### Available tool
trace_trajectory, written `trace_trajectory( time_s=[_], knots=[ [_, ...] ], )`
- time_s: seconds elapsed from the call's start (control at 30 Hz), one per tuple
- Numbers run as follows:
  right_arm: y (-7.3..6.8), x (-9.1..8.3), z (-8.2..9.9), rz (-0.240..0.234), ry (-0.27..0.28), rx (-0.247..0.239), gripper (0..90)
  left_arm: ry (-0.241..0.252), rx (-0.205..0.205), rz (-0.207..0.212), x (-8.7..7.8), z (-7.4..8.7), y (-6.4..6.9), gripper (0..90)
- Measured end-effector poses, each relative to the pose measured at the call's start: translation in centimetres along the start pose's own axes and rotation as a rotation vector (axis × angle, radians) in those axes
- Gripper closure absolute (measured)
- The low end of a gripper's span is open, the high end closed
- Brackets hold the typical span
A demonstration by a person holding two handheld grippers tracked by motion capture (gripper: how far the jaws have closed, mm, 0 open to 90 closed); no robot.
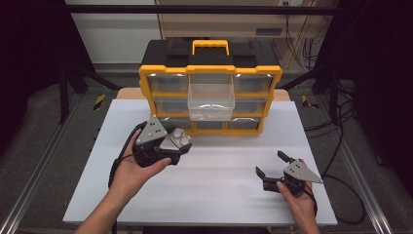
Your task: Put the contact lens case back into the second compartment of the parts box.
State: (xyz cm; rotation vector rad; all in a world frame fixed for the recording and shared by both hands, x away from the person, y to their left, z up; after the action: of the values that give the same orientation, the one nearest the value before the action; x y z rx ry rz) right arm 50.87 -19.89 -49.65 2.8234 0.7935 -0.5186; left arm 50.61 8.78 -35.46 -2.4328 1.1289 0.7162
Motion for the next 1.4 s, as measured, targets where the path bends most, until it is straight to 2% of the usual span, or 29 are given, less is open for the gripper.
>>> trace_trajectory(
  time_s=[0.73, 1.4],
  knots=[
    [0.0, 0.0, 0.0, -0.005, 0.0, 0.003, 3.3, 0.032, 0.019, 0.004, -1.6, -2.3, 0.2, 26.3],
    [0.0, 0.0, 0.0, -0.004, 0.001, 0.008, 3.3, 0.089, 0.02, 0.006, -3.3, -5.5, -0.1, 26.3]
  ],
)
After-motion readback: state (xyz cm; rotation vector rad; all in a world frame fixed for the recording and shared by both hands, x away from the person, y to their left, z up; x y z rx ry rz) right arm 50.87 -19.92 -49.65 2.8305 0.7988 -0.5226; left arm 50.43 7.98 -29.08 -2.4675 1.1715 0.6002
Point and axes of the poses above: each handheld gripper's, and its own axes: x roughly forward along the jaws, z roughly out of its underside, y roughly to its right, the point moved 10 cm from there along x, roughly forward along the jaws, and after that the axes turned 10 degrees about -y, right-handed, at the moved point
